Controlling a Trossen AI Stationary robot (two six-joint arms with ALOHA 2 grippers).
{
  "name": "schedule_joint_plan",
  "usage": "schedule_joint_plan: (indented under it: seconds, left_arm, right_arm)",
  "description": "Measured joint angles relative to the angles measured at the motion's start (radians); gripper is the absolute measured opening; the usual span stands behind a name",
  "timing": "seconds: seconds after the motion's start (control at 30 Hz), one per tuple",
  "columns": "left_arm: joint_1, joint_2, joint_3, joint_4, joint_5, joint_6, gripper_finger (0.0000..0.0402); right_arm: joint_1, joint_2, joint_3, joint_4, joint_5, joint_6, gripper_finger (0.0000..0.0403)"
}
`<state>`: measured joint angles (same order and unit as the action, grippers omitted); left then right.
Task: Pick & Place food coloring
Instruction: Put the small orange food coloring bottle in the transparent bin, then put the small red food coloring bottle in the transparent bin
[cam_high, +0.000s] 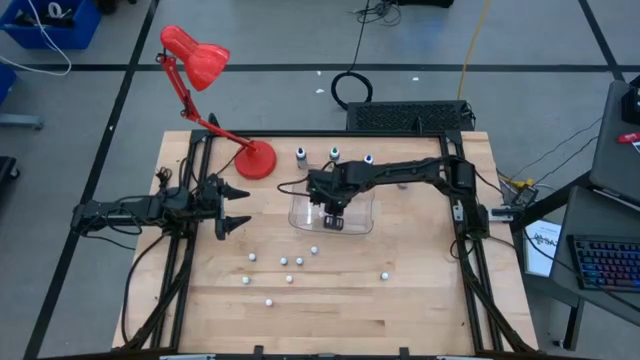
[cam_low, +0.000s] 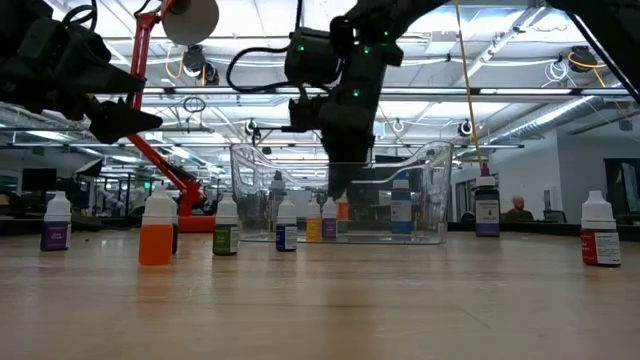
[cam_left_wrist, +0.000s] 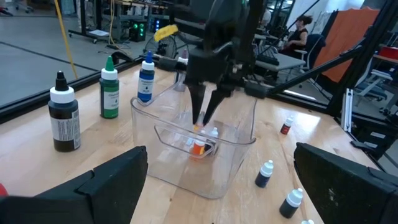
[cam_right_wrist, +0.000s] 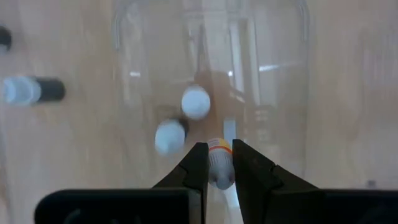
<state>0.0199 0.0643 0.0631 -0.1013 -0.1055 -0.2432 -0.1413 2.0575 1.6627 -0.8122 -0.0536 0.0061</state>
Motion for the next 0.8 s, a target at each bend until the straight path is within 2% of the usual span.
schedule_joint_plan:
  seconds: [0.47, 0.67, 0.8]
  left_arm:
    - [0.0, 0.0, 0.0, 0.0, 0.0, 0.0, 0.0399]
    - [0.0, 0.0, 0.0, 0.0, 0.0, 0.0, 0.0399]
    - [0.0, 0.0, 0.0, 0.0, 0.0, 0.0, 0.0399]
  right_arm:
    - [-0.002, -0.003, -0.087, 0.093, 0.0, 0.007, 0.0044]
    - [0.008, -0.015, -0.091, 0.082, -0.001, 0.038, 0.0133]
    - [0.02, -0.056, -0.091, 0.086, 0.0, 0.043, 0.0172]
